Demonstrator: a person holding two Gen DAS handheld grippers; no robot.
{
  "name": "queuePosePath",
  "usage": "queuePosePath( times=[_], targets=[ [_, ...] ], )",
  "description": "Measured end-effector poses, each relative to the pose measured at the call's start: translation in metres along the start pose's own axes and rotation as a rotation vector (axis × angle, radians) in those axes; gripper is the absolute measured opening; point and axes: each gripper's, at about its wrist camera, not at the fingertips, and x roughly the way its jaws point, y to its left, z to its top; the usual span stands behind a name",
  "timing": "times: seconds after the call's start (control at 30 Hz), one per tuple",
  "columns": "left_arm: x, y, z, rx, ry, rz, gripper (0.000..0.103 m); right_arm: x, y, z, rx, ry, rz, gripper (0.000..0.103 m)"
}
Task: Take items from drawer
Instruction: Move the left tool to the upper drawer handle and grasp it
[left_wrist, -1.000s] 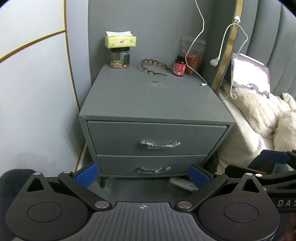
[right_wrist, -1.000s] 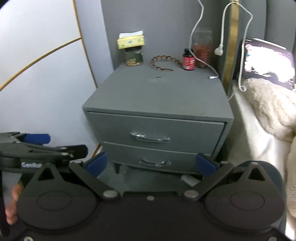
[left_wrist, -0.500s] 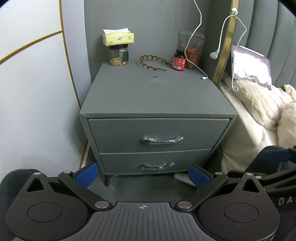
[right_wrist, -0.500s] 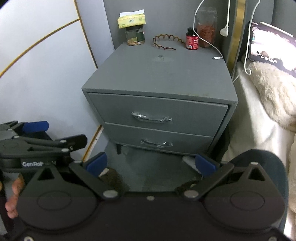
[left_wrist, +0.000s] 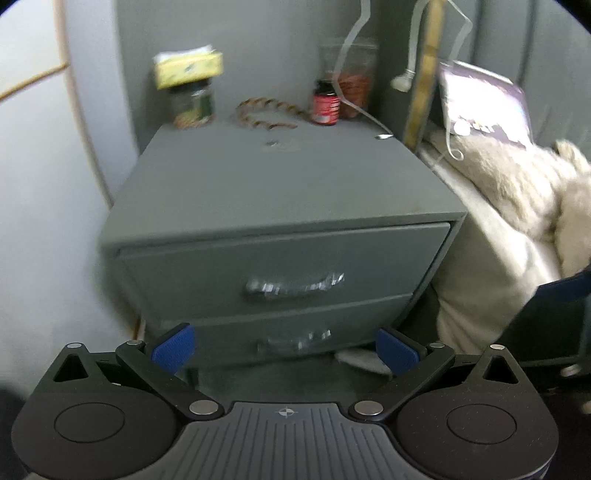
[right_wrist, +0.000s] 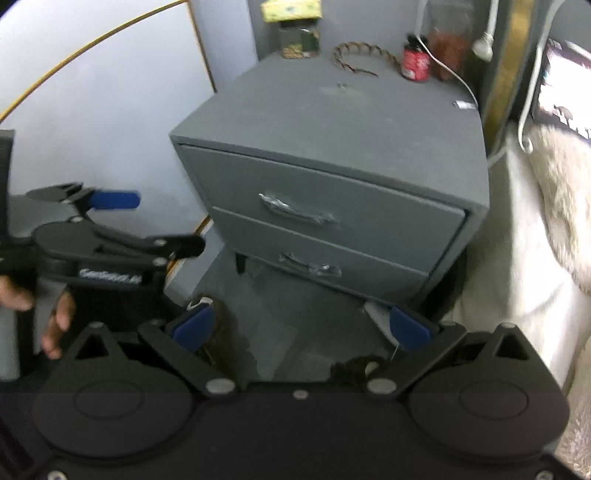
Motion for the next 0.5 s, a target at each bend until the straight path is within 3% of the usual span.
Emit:
queuePosePath(
  times=[0.23, 0.33, 0.5],
  targets=[
    [0.082, -0.034, 0.016, 0.220, 0.025, -0.082, 0.103, 0.016, -0.026, -0.012, -0.012, -0.014, 0.021, 0.099],
    [0.120, -0.043, 0.016, 0.264, 0.095, -0.012, 0.103, 0.016, -0.034, -0.014, 0.053, -0.046, 0.065, 0.099],
    [0.148, -0.055, 0.022, 0.295, 0.092, 0.049, 0.103, 0.013, -0.044, -0.016, 0.108, -0.070, 0.082, 0.099]
  ],
)
